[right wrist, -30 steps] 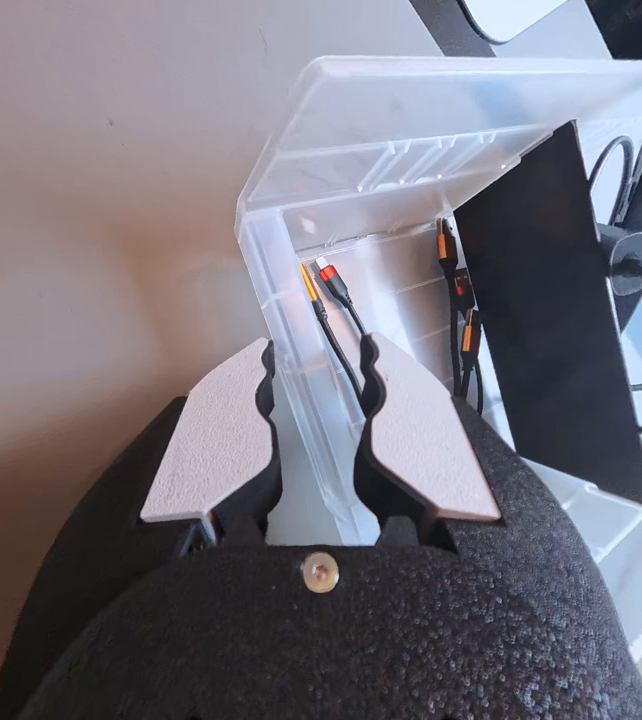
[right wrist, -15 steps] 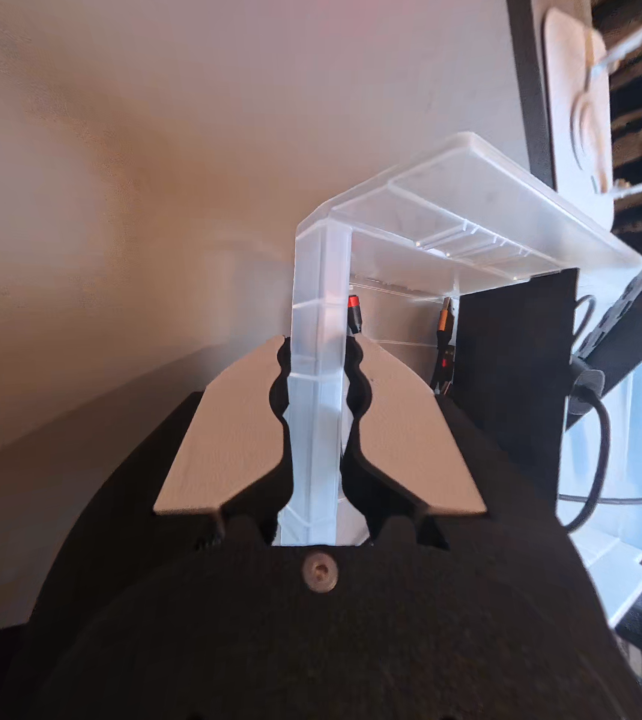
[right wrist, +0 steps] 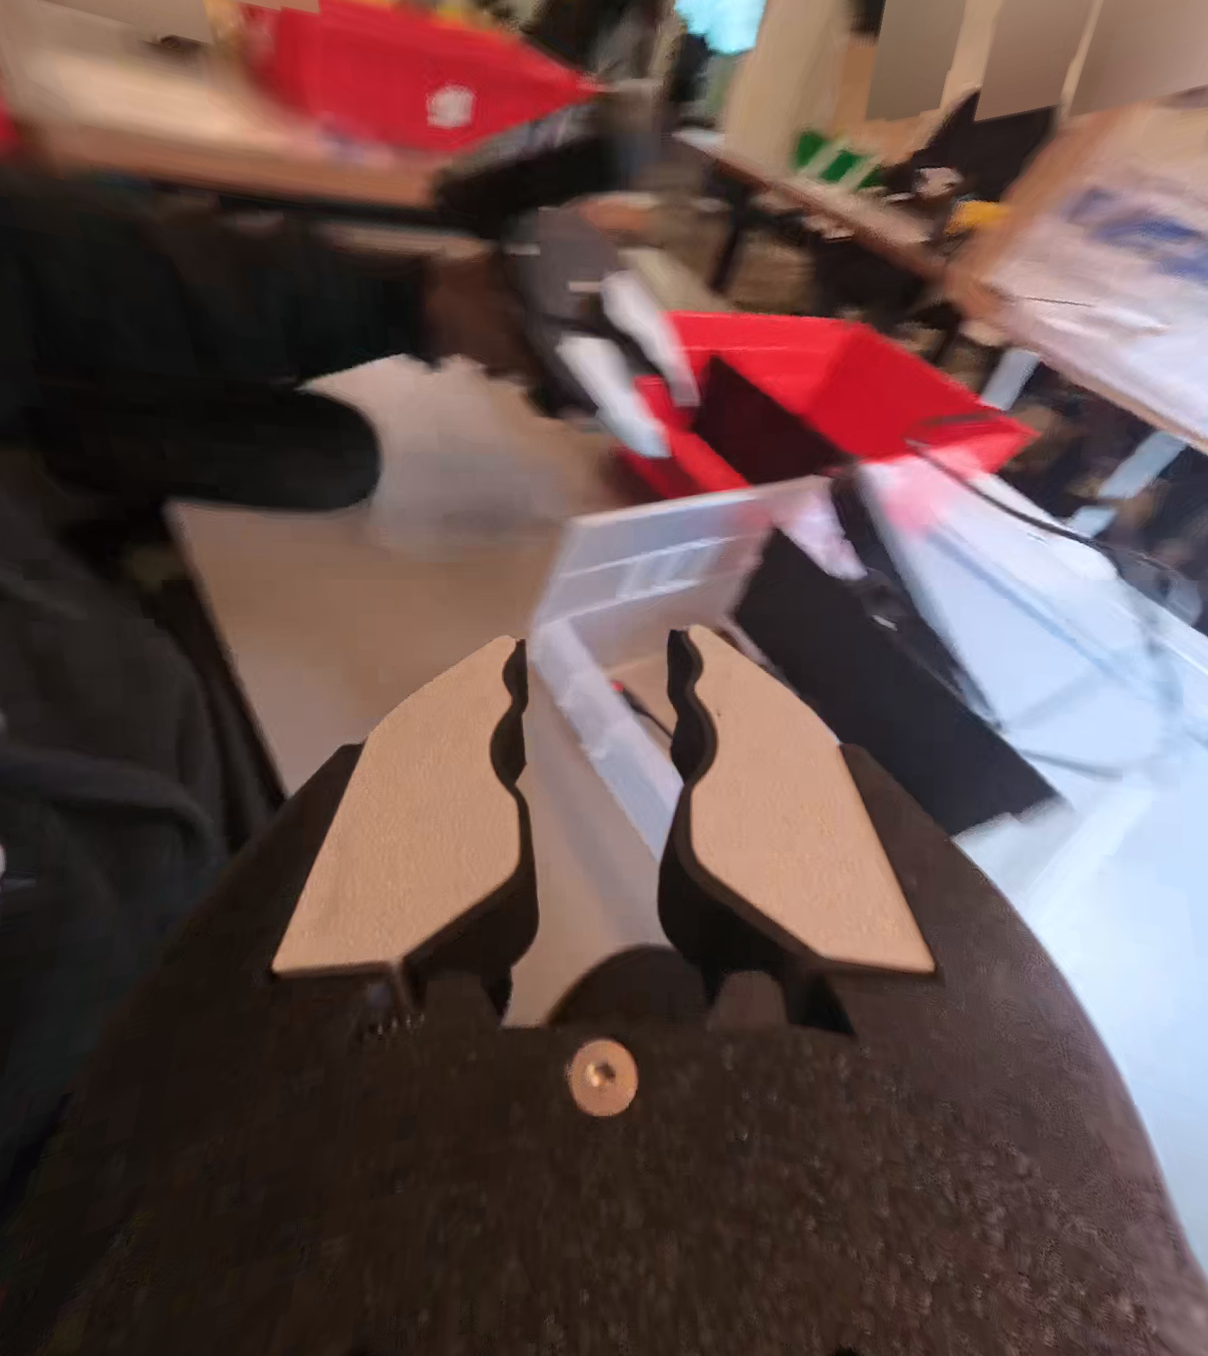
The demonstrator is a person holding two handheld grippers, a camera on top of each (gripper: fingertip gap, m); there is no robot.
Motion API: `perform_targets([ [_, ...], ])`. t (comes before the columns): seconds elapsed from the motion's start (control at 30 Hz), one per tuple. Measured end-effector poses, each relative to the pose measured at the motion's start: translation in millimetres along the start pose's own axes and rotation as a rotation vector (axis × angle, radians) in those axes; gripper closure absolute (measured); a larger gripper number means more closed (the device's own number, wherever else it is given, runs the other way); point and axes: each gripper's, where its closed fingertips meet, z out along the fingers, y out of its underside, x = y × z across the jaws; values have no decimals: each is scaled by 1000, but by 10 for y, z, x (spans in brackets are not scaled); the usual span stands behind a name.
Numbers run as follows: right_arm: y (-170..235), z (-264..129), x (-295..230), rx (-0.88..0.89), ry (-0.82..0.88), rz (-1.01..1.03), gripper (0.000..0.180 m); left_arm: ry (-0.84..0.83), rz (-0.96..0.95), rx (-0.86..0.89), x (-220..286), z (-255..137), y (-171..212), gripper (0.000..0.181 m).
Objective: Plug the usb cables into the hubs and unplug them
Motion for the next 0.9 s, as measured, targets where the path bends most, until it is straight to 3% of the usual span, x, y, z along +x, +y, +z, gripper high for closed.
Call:
perform_targets([
  [0.1,250,-380,657,18,317,157,140,237,-334,157,594,-399,-295,138],
  [0.17,565,-462,918,-32,438,242,131,293,-447,240,939,-581,-456,135],
  [0.3,989,-190,1021,-95,425,429,111,246,-570,373,1463,-519,-703,114],
  [0.4,1116,5,1055,-164,433,464,117,148,-602,356,1583,-175,-710,113],
  [0.43,1114,23,1077,-176,454,446,127,126,-580,319,1608,-43,-668,125],
  [0.5,1097,5,1137,-178,535,393,165,46,-553,271,1536,78,-626,131],
  [0.57,1070,-22,1117,-181,585,322,165,16,-540,269,1456,52,-645,147],
  [0.7,814,-172,1035,-109,668,181,169,3,-499,282,1449,-16,-665,154],
  [0.9,350,-366,779,-27,677,75,165,-83,-411,431,1250,-590,-1034,163],
])
